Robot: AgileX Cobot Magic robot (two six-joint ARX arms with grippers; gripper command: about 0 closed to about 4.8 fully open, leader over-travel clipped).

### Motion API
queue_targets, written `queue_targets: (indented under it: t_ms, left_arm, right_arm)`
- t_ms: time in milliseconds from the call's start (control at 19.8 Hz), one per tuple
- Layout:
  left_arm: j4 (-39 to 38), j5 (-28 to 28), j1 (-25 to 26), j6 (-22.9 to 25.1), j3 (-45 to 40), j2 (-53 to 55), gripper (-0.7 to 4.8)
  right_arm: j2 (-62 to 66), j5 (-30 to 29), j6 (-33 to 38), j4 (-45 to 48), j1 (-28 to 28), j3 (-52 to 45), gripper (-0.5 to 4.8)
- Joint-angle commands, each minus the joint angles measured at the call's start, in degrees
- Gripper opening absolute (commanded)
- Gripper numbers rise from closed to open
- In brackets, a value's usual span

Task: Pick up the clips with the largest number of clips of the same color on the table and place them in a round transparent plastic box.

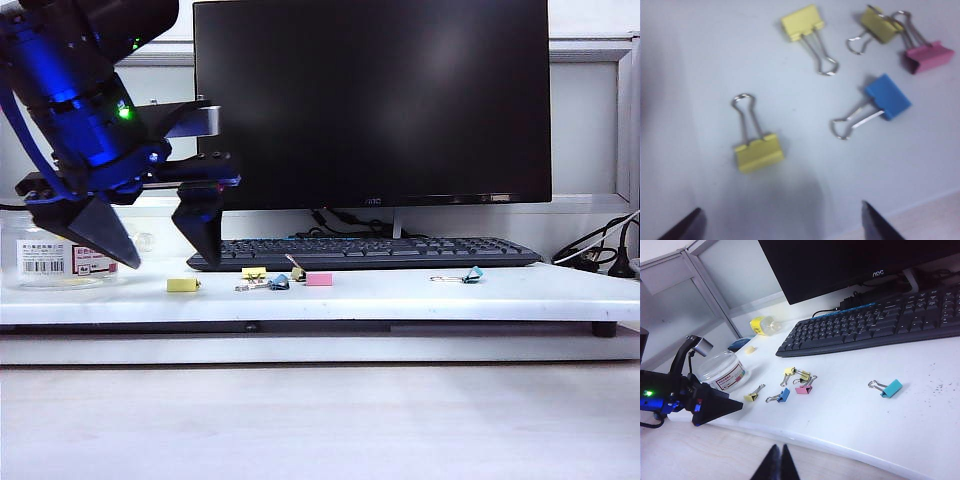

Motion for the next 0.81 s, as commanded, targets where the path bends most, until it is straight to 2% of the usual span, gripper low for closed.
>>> queue_targets:
  t_ms: [51, 101, 202, 404, 505, 708, 809]
  left_arm:
    - [1.6, -0.1, 1.1, -1.5, 0.3, 0.5, 4.27]
    - [1.6, 0.1, 1.8, -2.1, 0.5, 1.1, 4.27]
    - [1.9, 4.7, 3.7, -4.2, 0.8, 4.0, 4.27]
    - [1.2, 6.2, 3.9, -4.5, 1.4, 5.4, 4.24]
    - [0.0, 6.3, 3.9, -4.6, 1.3, 5.4, 3.61]
    - [-2.0, 6.5, 3.9, -4.5, 1.3, 5.4, 3.6]
    - [-2.3, 6.5, 3.9, -4.5, 1.3, 5.4, 3.27]
  right_arm:
    - [0.0, -0.6, 0.1, 0.8, 0.0, 0.3, -0.06]
    - [0.0, -0.7, 0.1, 0.8, 0.0, 0.3, -0.06]
    - [0.0, -1.3, 0.1, 0.8, 0.0, 0.3, -0.06]
    - [0.0, -1.8, 0.0, 0.8, 0.0, 0.3, -0.06]
    - [0.0, -1.8, 0.0, 0.8, 0.0, 0.3, -0.06]
    - [0.0, -1.8, 0.0, 0.8, 0.0, 0.3, -0.06]
    - [0.0, -1.8, 0.0, 0.8, 0.0, 0.3, -0.06]
